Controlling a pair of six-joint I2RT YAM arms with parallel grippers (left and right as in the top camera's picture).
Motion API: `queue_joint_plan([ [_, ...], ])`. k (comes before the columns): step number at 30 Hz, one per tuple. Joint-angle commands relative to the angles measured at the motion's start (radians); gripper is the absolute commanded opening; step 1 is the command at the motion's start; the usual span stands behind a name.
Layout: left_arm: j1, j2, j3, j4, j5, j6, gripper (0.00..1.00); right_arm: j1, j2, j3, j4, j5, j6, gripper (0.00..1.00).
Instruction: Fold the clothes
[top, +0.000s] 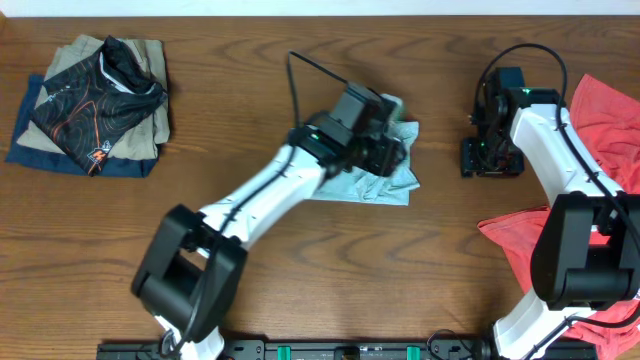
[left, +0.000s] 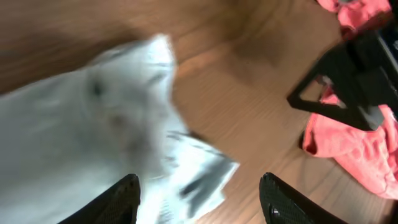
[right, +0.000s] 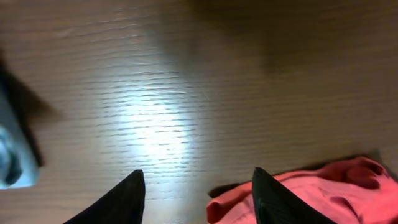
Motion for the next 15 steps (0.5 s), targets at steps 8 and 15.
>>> queue_joint_plan([
  [8,0.323,-0.101,0.013,-0.215,-0.049,0.023,0.64,0.100,-0.023,-0.002,0.090,-0.531,-0.277,0.56],
  [15,0.433,-0.082,0.013,-0.313,-0.051,0.022,0.68,0.209,-0.023,-0.002,0.178,-0.590,-0.206,0.56],
])
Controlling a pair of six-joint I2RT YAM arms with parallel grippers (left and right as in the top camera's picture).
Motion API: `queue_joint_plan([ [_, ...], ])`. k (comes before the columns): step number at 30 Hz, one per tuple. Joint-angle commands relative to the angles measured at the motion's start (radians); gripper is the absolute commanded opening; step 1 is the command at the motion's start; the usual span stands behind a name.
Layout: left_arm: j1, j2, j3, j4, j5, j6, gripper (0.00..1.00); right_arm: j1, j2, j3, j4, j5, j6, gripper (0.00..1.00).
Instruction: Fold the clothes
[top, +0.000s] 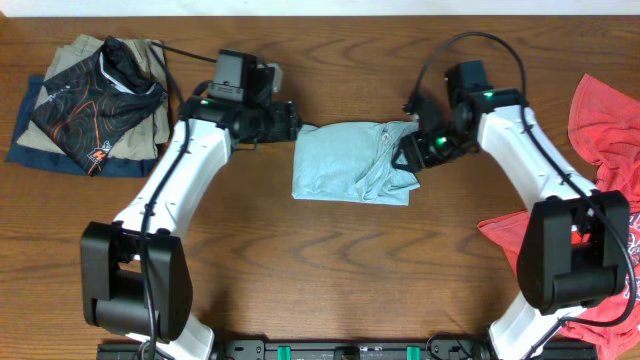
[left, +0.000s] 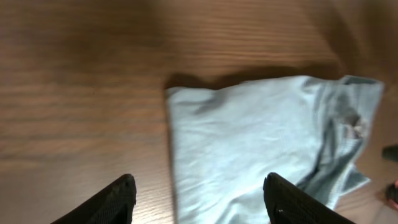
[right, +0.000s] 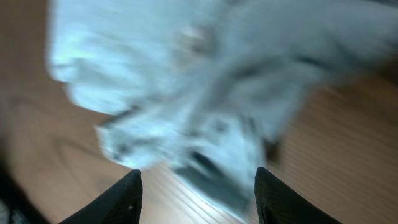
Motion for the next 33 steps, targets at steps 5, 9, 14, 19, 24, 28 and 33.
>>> queue_joint_plan([
  [5,0.038,0.013,0.010,-0.033,-0.005,0.009,0.68,0.128,-0.021,-0.006,0.060,0.112,0.184,0.53],
  [9,0.037,0.014,0.010,-0.042,-0.005,0.010,0.68,0.185,-0.021,-0.031,0.107,0.230,0.311,0.54],
  [14,0.037,0.014,0.010,-0.047,-0.005,0.010,0.68,0.219,-0.020,-0.084,0.190,0.241,0.386,0.50],
  [19,0.037,0.014,0.010,-0.055,-0.005,0.010,0.68,0.227,-0.020,-0.141,0.261,0.242,0.446,0.18],
  [24,0.037,0.014,0.010,-0.060,-0.005,0.010,0.68,0.197,-0.025,-0.134,0.194,0.306,0.448,0.01],
  [28,0.037,0.014,0.010,-0.071,-0.005,0.010,0.68,0.127,-0.032,-0.130,0.058,0.489,0.481,0.01],
  [33,0.037,0.014,0.010,-0.071,-0.005,0.010,0.69,0.051,-0.031,-0.132,-0.052,0.578,0.481,0.19],
])
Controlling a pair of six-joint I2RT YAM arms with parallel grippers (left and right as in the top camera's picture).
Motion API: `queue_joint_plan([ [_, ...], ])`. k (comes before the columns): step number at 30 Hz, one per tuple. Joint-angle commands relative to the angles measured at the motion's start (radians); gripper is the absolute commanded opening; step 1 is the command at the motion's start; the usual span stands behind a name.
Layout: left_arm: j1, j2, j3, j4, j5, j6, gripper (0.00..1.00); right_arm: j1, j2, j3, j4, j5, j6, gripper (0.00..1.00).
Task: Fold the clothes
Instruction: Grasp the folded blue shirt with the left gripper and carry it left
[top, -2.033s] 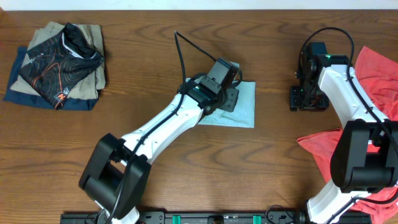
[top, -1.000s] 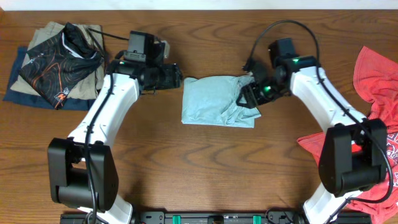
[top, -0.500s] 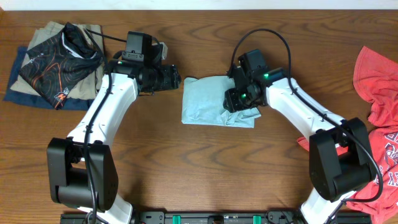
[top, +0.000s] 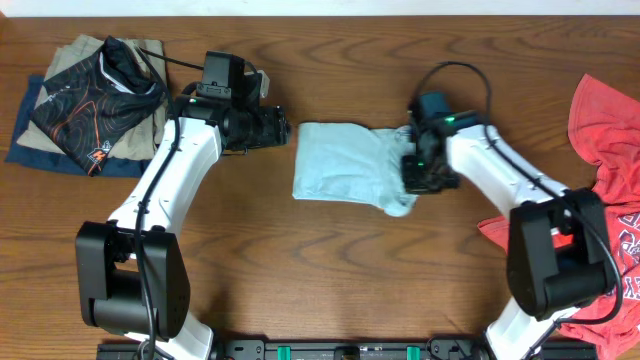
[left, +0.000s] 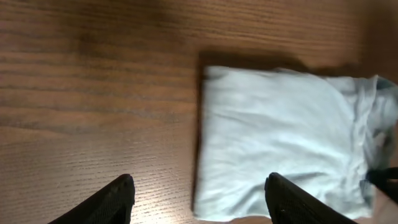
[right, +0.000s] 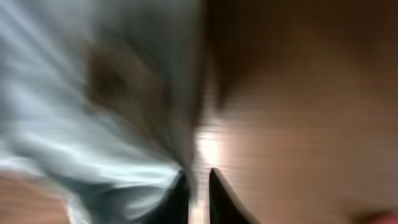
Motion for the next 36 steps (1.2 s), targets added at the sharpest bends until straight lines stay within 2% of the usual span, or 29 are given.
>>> queue_joint_plan([
  [1,0.000,0.011,0.010,-0.003,-0.006,0.010,0.69,-0.044,-0.026,0.005,-0.028,0.103,0.014,0.22],
  [7,0.000,0.019,0.010,-0.027,-0.005,0.010,0.81,-0.059,-0.026,0.005,-0.034,0.104,0.011,0.24],
  [10,0.000,0.035,0.009,-0.037,-0.004,0.015,0.92,-0.059,-0.027,0.005,-0.039,0.119,0.010,0.27],
  [13,0.000,0.062,0.009,-0.034,0.047,0.075,0.97,-0.064,-0.027,0.008,-0.049,0.129,0.011,0.27],
  [21,-0.005,0.208,0.009,0.034,0.277,0.162,1.00,-0.119,-0.110,0.008,-0.069,0.129,0.024,0.30],
  [25,-0.032,0.280,0.009,0.093,0.377,0.187,1.00,-0.142,-0.161,0.008,-0.072,0.129,0.008,0.42],
  [31,-0.117,0.348,0.009,0.165,0.385,0.187,0.99,-0.145,-0.174,0.007,-0.075,0.124,0.002,0.45],
  [32,-0.131,0.352,0.009,0.168,0.385,0.187,0.94,-0.145,-0.174,0.007,-0.075,0.125,0.002,0.45],
  [33,-0.146,0.356,0.009,0.171,0.383,0.187,0.83,-0.145,-0.174,0.007,-0.075,0.125,0.002,0.45],
  [34,-0.157,0.356,0.009,0.176,0.368,0.187,0.57,-0.145,-0.174,0.007,-0.077,0.126,0.002,0.45],
  [35,-0.164,0.356,0.009,0.180,0.341,0.186,0.42,-0.145,-0.174,0.007,-0.080,0.126,0.001,0.45],
  [36,-0.169,0.354,0.010,0.183,0.309,0.186,0.20,-0.145,-0.174,0.007,-0.084,0.126,-0.003,0.45],
])
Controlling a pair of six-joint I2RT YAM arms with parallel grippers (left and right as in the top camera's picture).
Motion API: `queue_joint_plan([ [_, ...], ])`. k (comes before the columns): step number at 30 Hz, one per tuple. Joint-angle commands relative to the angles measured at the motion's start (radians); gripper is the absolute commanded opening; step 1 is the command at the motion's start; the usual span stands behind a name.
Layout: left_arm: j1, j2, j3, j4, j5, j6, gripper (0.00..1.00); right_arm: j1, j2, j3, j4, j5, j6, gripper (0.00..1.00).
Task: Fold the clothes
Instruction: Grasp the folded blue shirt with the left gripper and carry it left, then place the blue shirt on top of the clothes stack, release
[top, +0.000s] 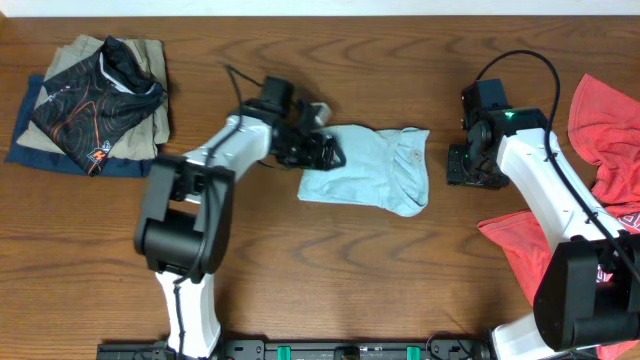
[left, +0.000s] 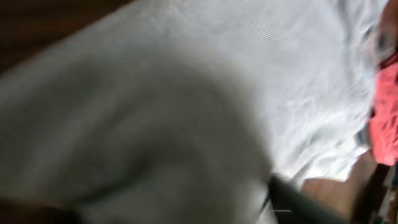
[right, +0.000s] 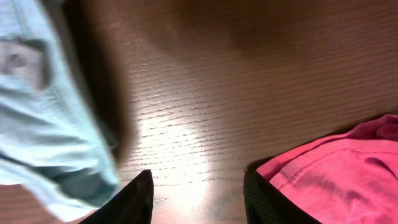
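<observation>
A light blue shirt (top: 365, 170) lies folded in the middle of the wooden table, its collar end rumpled at the right. My left gripper (top: 322, 152) is down at the shirt's left edge. The left wrist view is filled with blurred pale cloth (left: 186, 93), and only one finger (left: 305, 202) shows, standing wide. My right gripper (top: 466, 168) is open over bare wood just right of the shirt. Nothing is between its fingers (right: 134, 202). The shirt (right: 43, 118) shows at the left of that view.
A pile of folded clothes (top: 95, 100) sits at the back left corner. Red garments lie at the right edge (top: 600, 110) and the front right (top: 515, 240), and the nearer red cloth (right: 348, 168) lies close to my right gripper.
My right gripper was shut on the shirt's right end. It has let go and now stands open to the right. My left gripper has moved from bare table onto the shirt's left edge.
First my left gripper was over the crumpled shirt and the right arm stood apart. Then the left was back at the shirt's left side and the right reached its rumpled right end. Then the right was shut on that end. Now it has let go and the left is on the cloth.
</observation>
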Motion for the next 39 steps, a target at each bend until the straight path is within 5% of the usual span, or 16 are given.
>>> queue_joint_plan([
  [1,-0.018,0.019,0.011,0.002,-0.092,0.013,0.06,-0.007,-0.006,0.007,-0.009,0.011,-0.021,0.45],
  [10,0.080,-0.106,0.068,-0.026,-0.538,-0.024,0.06,-0.016,-0.006,0.007,-0.026,0.018,-0.027,0.44],
  [18,0.312,-0.278,0.088,0.081,-0.897,-0.023,0.06,-0.018,-0.006,0.007,-0.027,0.018,-0.028,0.44],
  [25,0.629,-0.318,0.087,0.199,-0.927,-0.026,0.07,-0.018,-0.006,0.007,-0.026,0.018,-0.040,0.44],
  [30,0.829,-0.274,0.087,0.155,-0.918,-0.140,0.13,-0.018,-0.006,0.007,-0.023,0.018,-0.043,0.44],
  [31,0.858,-0.264,0.087,0.149,-0.903,-0.157,0.17,-0.018,-0.006,0.007,-0.023,0.018,-0.043,0.44],
  [33,0.912,-0.245,0.086,0.147,-0.820,-0.172,0.43,-0.018,-0.006,0.007,-0.023,0.018,-0.043,0.44],
  [36,0.967,-0.224,0.086,0.148,-0.689,-0.171,0.94,-0.018,-0.006,0.007,-0.023,0.018,-0.043,0.45],
  [39,0.991,-0.220,0.086,0.148,-0.641,-0.171,0.98,-0.018,-0.006,0.007,-0.023,0.018,-0.043,0.45],
])
